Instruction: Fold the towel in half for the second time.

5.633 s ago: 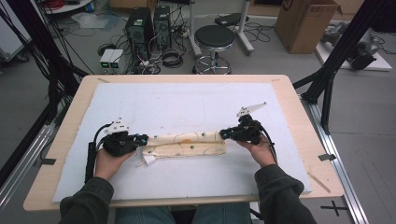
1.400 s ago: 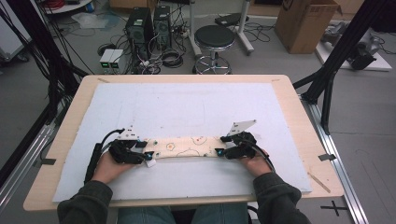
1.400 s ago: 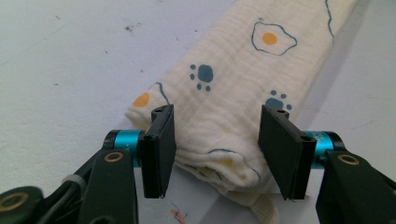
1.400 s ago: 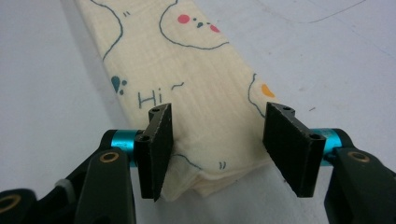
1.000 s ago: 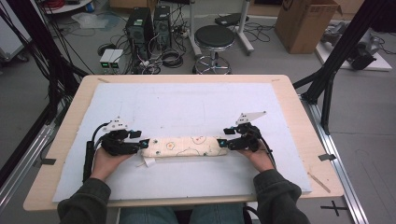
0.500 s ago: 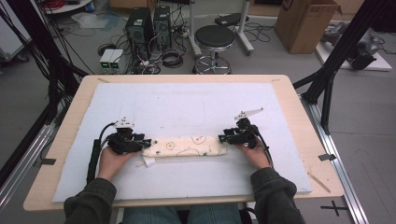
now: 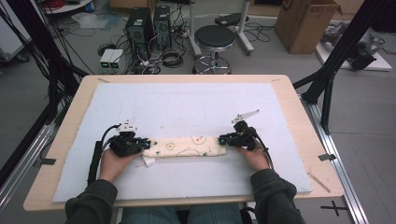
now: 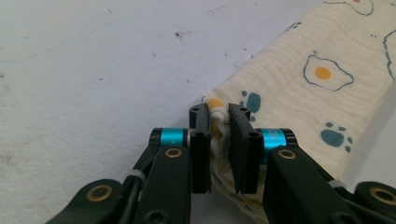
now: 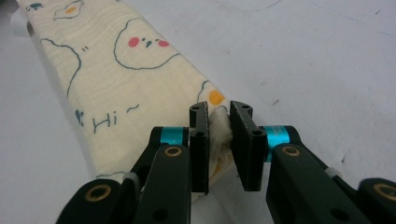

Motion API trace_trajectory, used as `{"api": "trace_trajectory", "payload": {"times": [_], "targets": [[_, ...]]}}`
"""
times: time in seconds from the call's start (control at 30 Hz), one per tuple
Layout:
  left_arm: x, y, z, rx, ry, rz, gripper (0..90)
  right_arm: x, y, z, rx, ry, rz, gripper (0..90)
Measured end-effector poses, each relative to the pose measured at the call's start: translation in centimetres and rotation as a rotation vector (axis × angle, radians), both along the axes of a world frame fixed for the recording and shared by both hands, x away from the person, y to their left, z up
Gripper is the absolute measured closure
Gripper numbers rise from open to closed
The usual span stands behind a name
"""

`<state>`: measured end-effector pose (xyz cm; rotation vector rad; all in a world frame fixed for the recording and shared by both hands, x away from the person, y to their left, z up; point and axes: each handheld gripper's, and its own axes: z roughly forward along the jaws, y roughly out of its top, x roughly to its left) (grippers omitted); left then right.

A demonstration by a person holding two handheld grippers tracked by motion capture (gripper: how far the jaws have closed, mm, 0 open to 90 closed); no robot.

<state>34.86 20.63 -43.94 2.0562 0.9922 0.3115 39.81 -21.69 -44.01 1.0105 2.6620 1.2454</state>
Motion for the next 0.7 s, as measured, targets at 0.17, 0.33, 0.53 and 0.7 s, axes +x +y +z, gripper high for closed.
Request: {"api": "trace_trajectory", "payload": {"times": [0.17, 0.33, 0.53, 0.7], "targets": [[-0.1, 0.0, 0.1, -0.004, -0.011, 0.004, 80.4, -0.1, -0.1, 0.1, 0.010, 0.009, 0.002, 79.0], [-0.1, 0.0, 0.2, -0.009, -0.023, 0.007, 80.8, -0.3, -0.1, 0.3, 0.011, -0.002, 0.002, 79.5], [-0.3, 0.0, 0.5, -0.019, -0.044, 0.009, 81.0, -0.7, 0.0, 0.8, -0.013, -0.038, 0.003, 79.8], [-0.5, 0.0, 0.7, -0.045, -0.054, 0.014, 81.3, -1.0, 0.0, 1.1, -0.023, -0.051, 0.008, 79.9]]}}
